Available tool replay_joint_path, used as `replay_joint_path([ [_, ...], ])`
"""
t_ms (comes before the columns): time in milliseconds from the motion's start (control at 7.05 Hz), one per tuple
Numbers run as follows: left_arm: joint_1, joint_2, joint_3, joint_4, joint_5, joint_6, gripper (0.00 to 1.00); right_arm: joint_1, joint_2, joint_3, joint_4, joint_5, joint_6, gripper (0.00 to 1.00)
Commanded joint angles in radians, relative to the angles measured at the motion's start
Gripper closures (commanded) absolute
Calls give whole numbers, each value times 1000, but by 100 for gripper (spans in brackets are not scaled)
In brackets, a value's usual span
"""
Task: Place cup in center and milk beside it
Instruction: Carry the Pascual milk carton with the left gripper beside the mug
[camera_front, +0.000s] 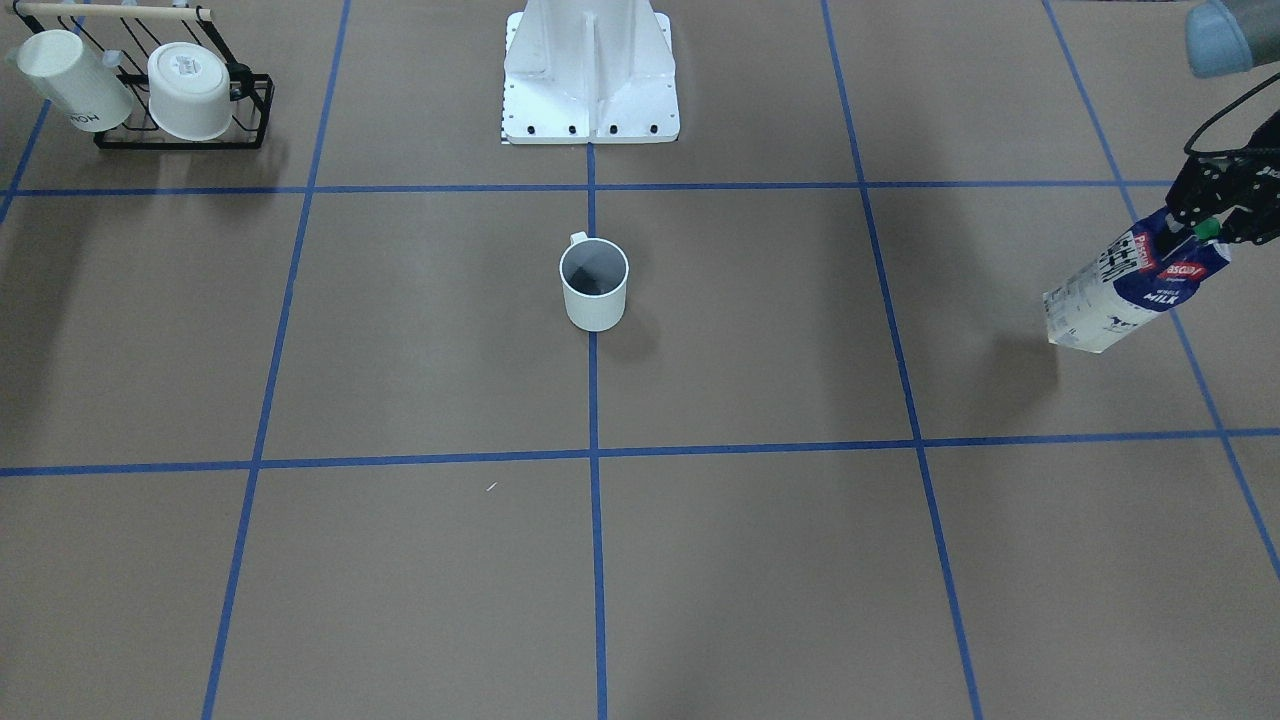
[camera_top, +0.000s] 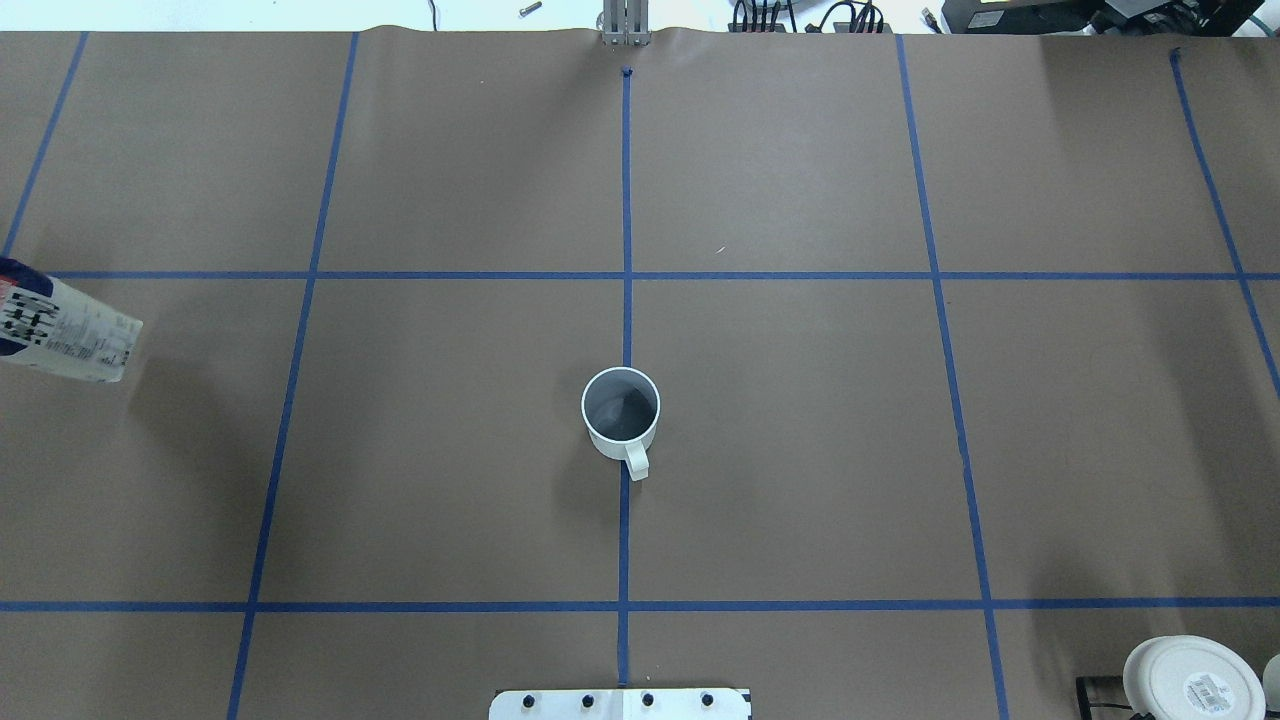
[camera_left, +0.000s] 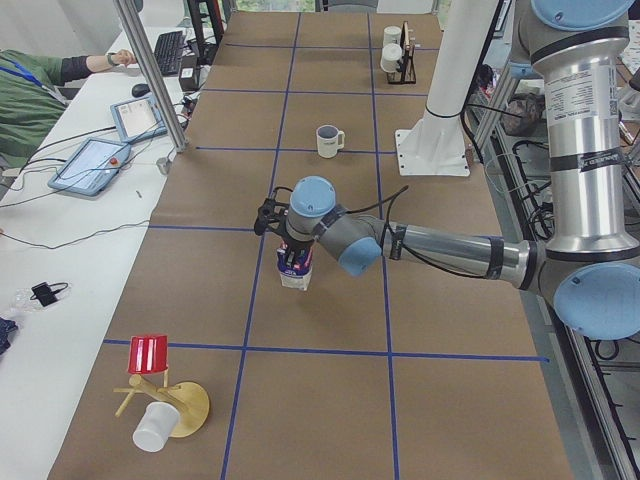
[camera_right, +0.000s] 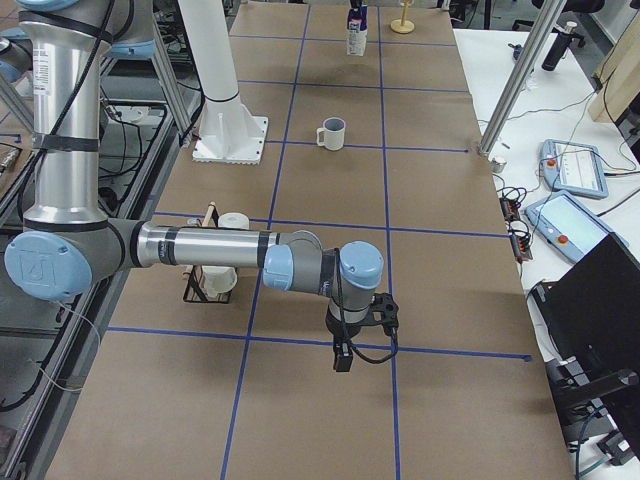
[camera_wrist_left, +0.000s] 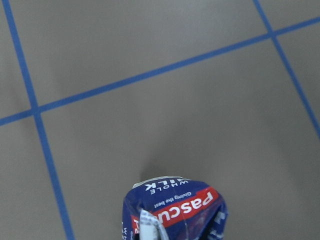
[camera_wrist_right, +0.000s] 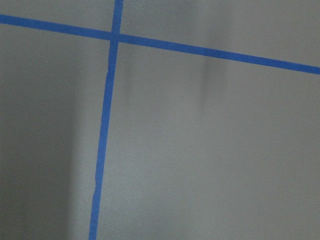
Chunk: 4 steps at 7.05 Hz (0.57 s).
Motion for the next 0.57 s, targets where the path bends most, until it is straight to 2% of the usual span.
replay_joint_path([
  [0,159,-182,-117,216,102,-260,100,0,0,0,0,1,1,0],
  [142,233,-338,-181,459,192,-314,100,0,0,-1,0,1,1,0],
  [284,348,-524,-198,711,305,-404,100,0,2,0,0,1,1,0],
  [426,492,-680,-183,873,434,-502,100,0,2,0,0,1,0,0],
])
